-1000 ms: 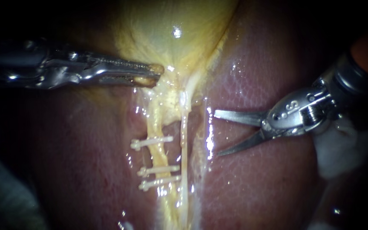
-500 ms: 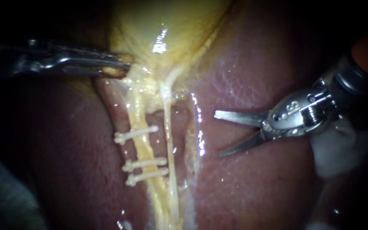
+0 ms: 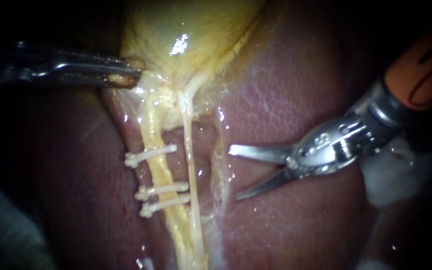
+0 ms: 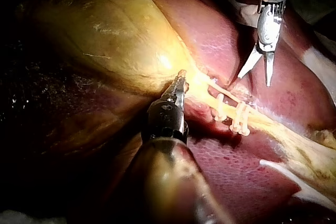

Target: Go to the cutting position left tube

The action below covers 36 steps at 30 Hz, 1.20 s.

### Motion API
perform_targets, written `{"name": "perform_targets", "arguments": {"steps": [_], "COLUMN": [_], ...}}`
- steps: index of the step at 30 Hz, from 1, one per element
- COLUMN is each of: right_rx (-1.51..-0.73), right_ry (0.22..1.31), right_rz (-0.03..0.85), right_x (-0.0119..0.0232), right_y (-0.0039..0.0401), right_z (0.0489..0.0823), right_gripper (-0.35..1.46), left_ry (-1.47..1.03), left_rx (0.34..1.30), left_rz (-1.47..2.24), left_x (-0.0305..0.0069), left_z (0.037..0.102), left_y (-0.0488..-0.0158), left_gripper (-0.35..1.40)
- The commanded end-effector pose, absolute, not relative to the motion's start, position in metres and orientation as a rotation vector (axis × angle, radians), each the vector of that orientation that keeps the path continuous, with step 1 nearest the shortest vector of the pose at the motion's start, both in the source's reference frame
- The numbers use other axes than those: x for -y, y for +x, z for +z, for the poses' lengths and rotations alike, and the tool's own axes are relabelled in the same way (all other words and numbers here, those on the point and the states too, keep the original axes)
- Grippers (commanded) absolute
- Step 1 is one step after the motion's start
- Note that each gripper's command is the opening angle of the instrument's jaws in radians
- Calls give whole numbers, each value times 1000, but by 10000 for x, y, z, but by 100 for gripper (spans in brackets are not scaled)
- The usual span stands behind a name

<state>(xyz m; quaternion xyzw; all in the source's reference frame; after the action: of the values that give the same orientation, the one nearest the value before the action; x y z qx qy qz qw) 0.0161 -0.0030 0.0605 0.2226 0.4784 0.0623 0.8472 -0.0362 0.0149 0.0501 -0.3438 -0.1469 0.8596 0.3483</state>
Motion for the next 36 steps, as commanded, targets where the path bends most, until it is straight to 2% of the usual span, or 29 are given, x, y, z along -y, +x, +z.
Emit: {"name": "perform_targets", "arguments": {"steps": [1,6,19,36], "right_rx": [-1019,-1051,-1040,-1142], "right_ry": [492,556,691,824], "right_rz": [143,184,226,209], "right_x": [31,32,29,28], "right_y": [167,185,201,246], "right_z": [608,625,680,681], "right_gripper": [143,143,143,143], "left_ry": [-891,-890,-889,-889], "left_rx": [380,380,380,380], "left_rz": [2228,2227,2226,2225], "left_x": [-148,-147,-147,-147], "left_z": [501,499,495,494], "left_y": [-363,-363,-364,-365], "left_gripper": [-35,-35,-35,-35]}}
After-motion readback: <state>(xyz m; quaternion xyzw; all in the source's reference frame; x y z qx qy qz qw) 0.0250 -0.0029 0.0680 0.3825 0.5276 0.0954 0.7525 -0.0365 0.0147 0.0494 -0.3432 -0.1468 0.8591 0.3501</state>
